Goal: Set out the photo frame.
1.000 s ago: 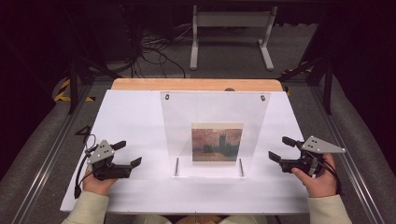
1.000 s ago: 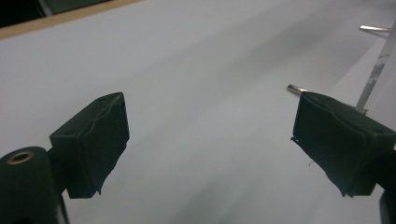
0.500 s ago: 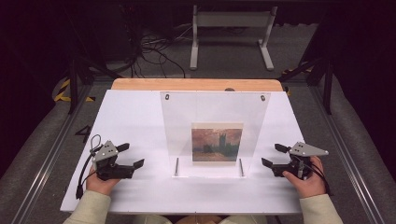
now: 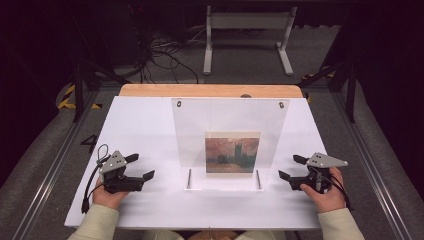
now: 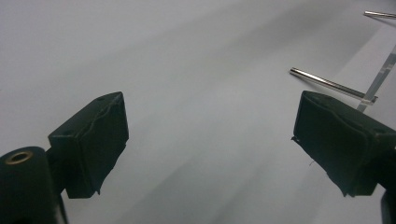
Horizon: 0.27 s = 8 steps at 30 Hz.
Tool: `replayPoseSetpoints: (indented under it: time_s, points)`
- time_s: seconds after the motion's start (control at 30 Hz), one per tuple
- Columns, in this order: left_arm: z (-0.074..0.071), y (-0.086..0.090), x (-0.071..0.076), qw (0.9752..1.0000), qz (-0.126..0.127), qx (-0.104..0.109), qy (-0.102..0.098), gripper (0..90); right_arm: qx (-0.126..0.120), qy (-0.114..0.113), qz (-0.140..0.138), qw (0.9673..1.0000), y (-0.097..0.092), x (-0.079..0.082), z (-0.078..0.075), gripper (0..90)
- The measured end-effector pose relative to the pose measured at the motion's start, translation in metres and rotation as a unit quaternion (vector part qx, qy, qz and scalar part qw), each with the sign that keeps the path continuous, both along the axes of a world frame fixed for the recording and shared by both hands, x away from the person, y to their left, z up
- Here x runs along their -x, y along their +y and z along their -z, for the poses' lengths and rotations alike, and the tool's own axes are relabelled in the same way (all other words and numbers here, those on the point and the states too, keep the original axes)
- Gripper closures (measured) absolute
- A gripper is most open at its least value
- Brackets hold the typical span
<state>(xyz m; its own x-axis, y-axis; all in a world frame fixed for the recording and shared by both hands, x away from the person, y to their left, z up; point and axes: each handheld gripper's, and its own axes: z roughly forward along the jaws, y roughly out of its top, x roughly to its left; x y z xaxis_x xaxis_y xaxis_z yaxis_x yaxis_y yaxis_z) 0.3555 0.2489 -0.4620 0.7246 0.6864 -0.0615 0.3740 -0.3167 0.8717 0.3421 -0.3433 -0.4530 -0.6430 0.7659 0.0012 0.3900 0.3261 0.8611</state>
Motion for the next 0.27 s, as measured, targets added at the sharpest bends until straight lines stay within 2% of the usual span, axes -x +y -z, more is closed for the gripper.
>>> replayPoseSetpoints:
  time_s: [0.27]
  points:
    - [-0.0001,-0.0001,0.0,1.0,0.0,0.001,0.0,10.6,0.003,-0.002,0.004,1.0,0.0005,0.0004,-0.0003,15.3]
